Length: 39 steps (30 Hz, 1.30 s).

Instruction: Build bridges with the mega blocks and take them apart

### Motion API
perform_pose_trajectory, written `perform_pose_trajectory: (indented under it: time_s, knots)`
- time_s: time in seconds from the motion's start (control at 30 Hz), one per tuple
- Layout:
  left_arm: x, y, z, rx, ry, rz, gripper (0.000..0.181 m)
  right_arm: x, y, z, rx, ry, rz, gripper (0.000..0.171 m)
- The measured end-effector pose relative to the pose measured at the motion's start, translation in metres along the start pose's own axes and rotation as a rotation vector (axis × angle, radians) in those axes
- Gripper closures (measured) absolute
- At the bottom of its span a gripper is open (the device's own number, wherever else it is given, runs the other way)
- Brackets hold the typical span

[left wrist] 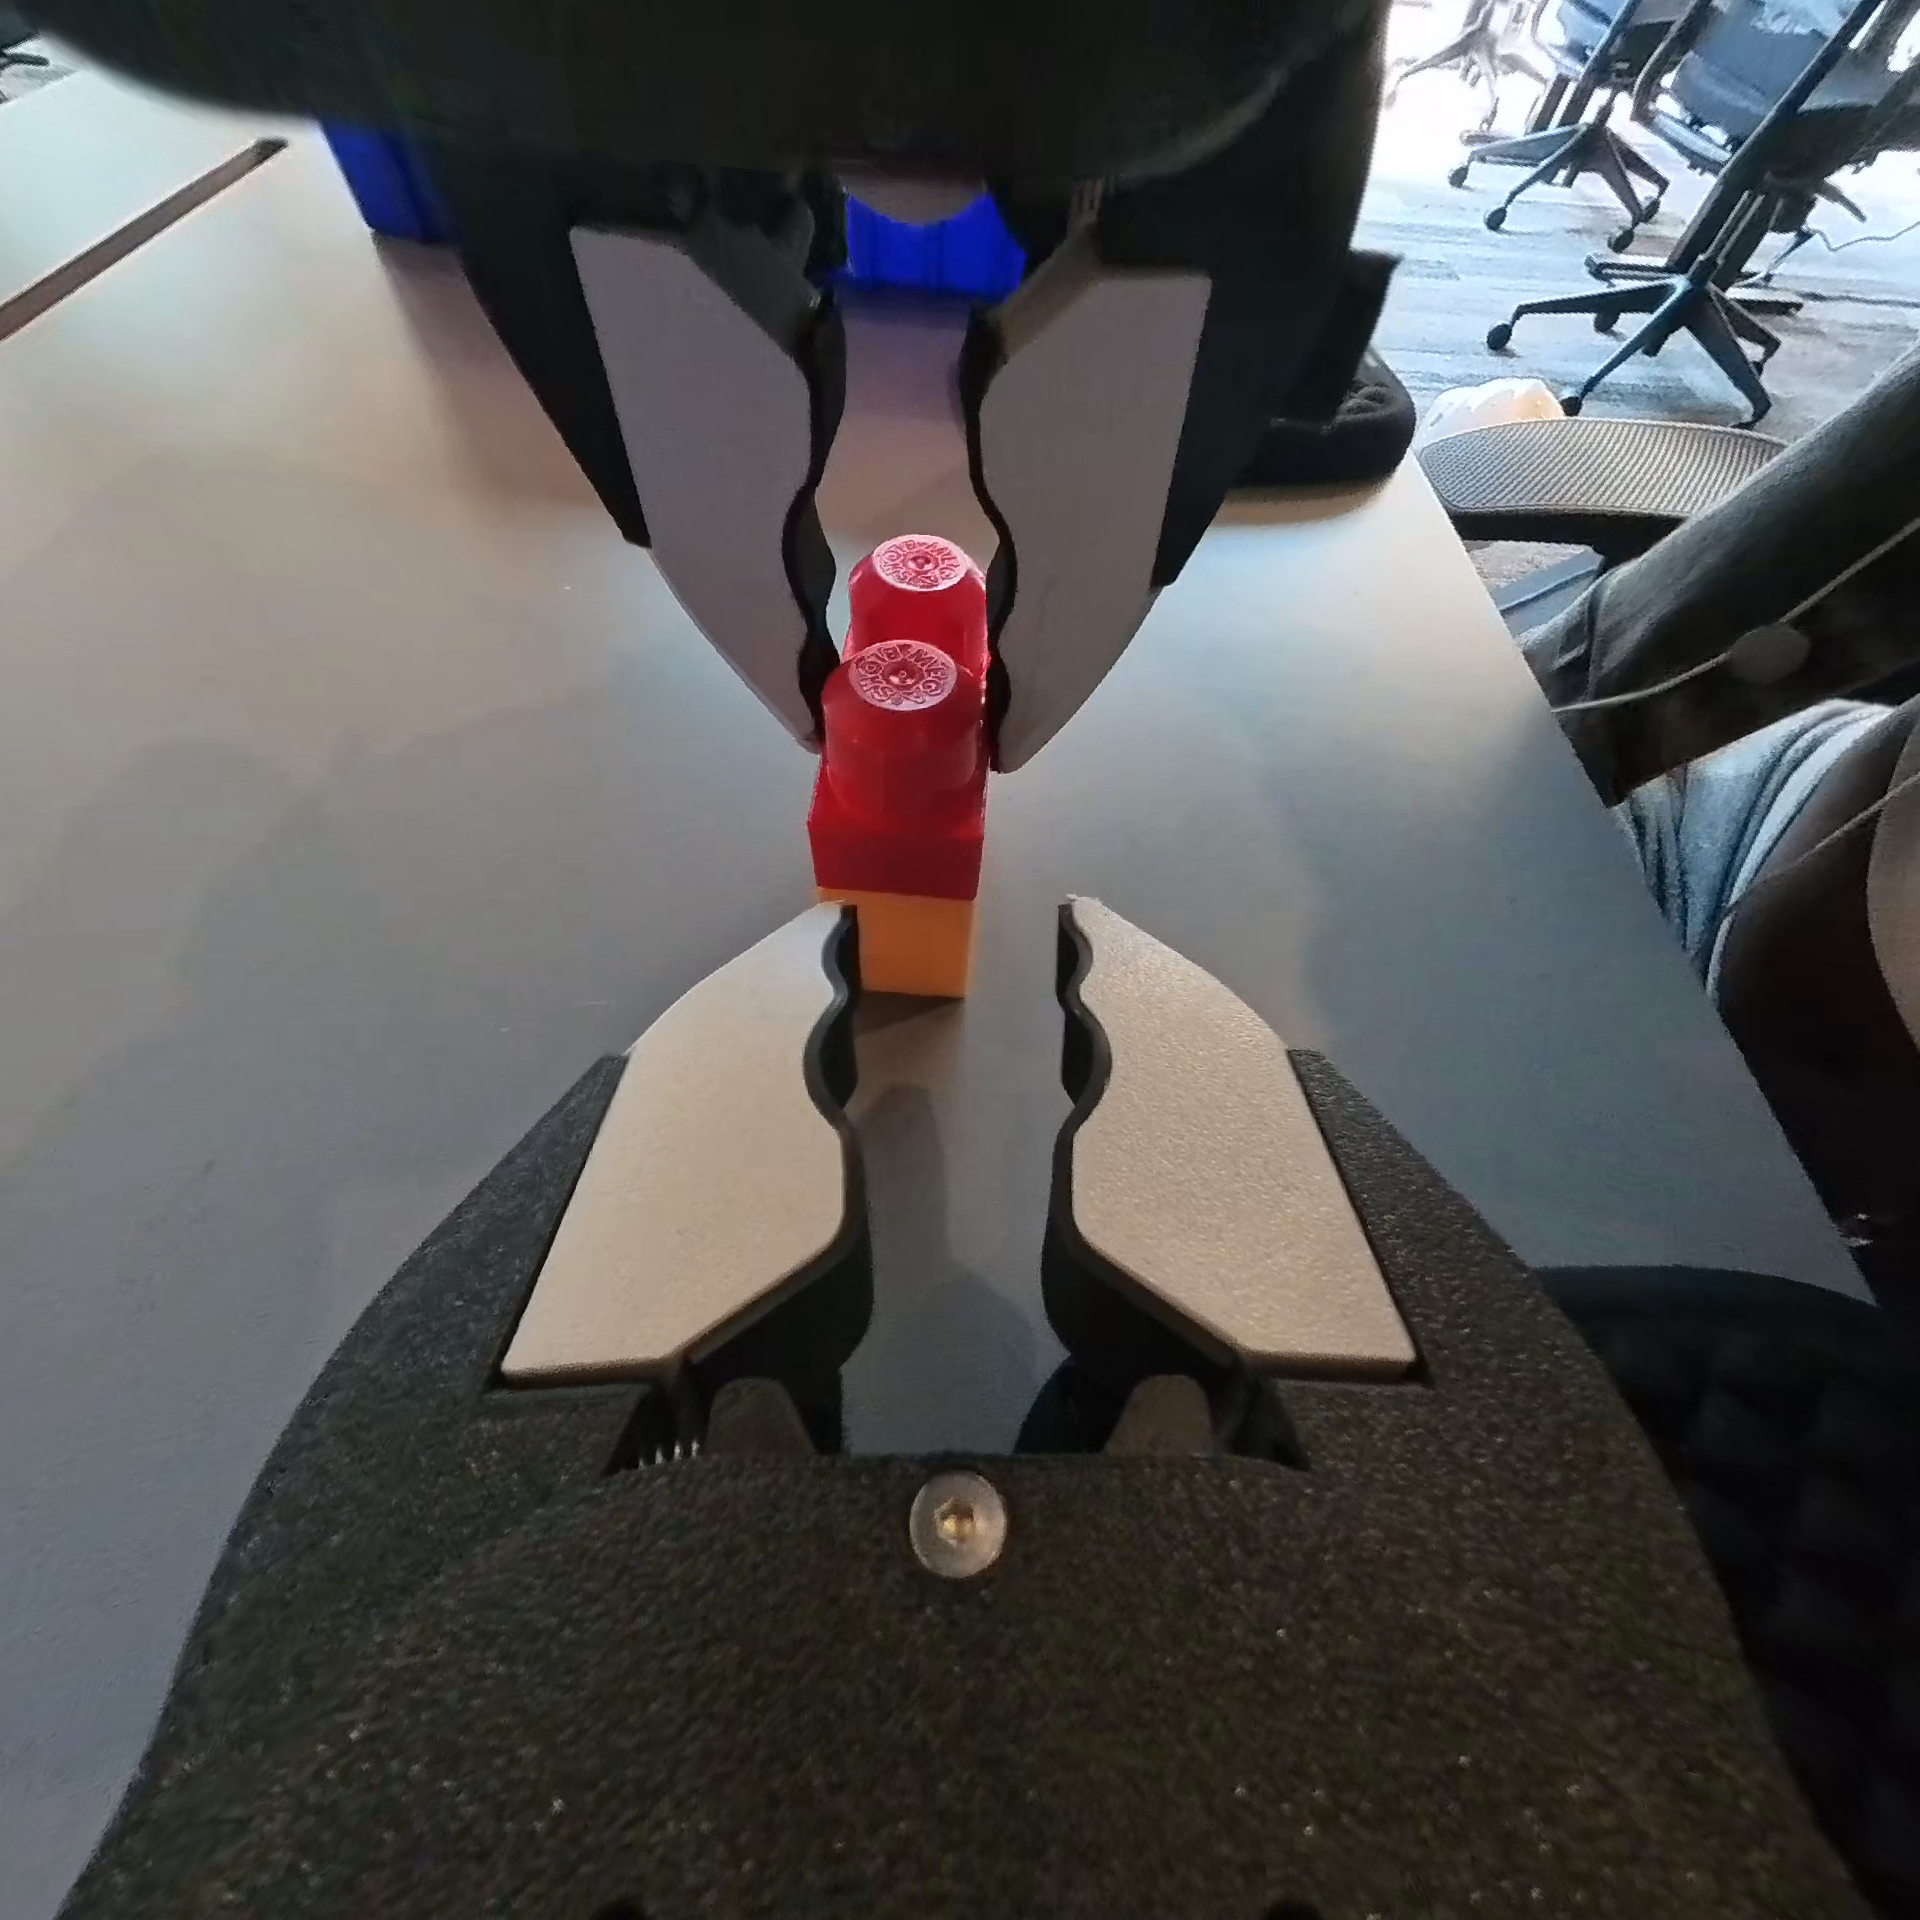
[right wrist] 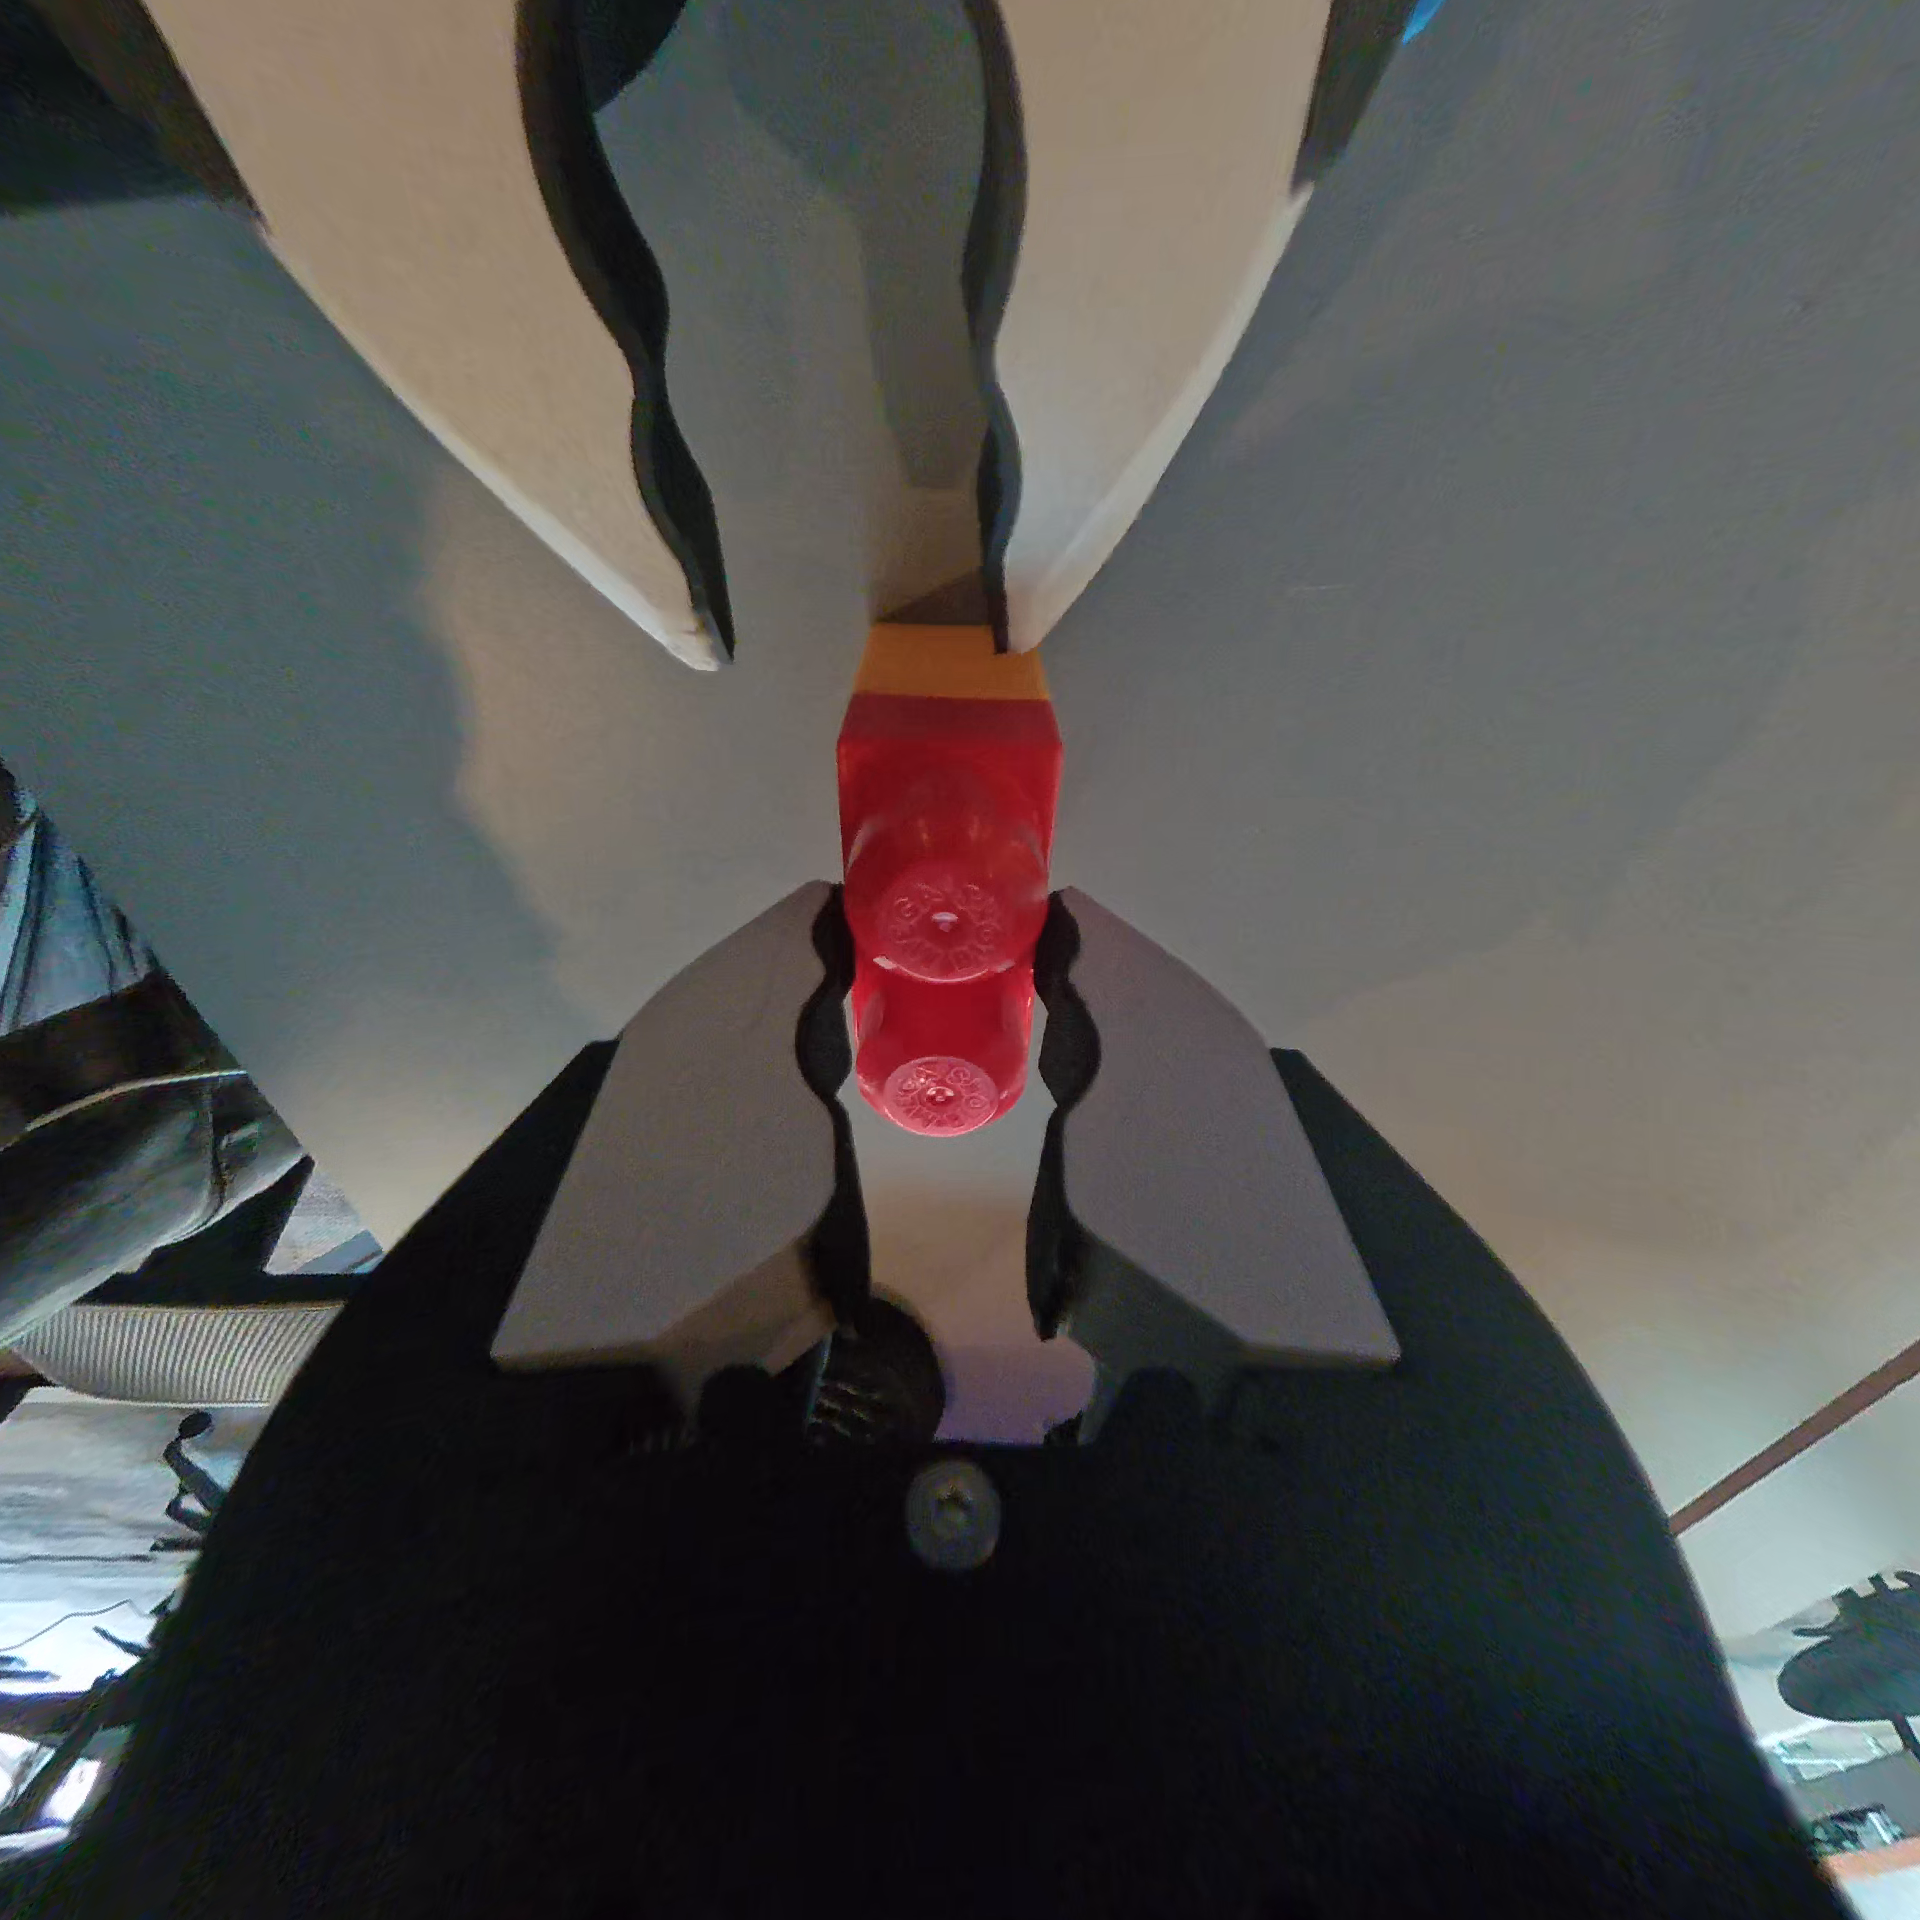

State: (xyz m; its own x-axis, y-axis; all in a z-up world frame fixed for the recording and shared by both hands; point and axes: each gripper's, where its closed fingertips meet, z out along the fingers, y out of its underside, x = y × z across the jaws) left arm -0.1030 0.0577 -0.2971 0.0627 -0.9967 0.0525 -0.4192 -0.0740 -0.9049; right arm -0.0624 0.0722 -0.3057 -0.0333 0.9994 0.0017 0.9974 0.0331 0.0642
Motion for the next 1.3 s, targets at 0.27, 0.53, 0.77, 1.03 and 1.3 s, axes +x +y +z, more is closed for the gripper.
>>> perform_pose_trajectory:
  time_s: [0.27, 0.53, 0.77, 1.03, 1.3]
  knots:
    - [-0.002, 0.000, -0.001, 0.006, -0.005, -0.011, 0.140, -0.001, -0.002, 0.001, 0.056, -0.027, -0.004, 0.137]
    - [-0.001, 0.001, 0.000, -0.002, -0.009, 0.008, 0.137, 0.000, -0.003, -0.001, 0.054, -0.011, -0.006, 0.137]
    - [-0.003, -0.001, -0.002, 0.013, -0.024, 0.013, 0.136, 0.011, 0.017, -0.034, 0.192, -0.012, 0.133, 0.137]
    - [-0.003, 0.001, 0.000, -0.004, -0.028, 0.018, 0.136, 0.060, 0.148, -0.112, 0.182, 0.089, 0.469, 0.137]
    - [-0.004, 0.000, -0.001, 0.004, -0.035, 0.013, 0.135, 0.092, 0.327, -0.129, 0.090, 0.127, 0.935, 0.137]
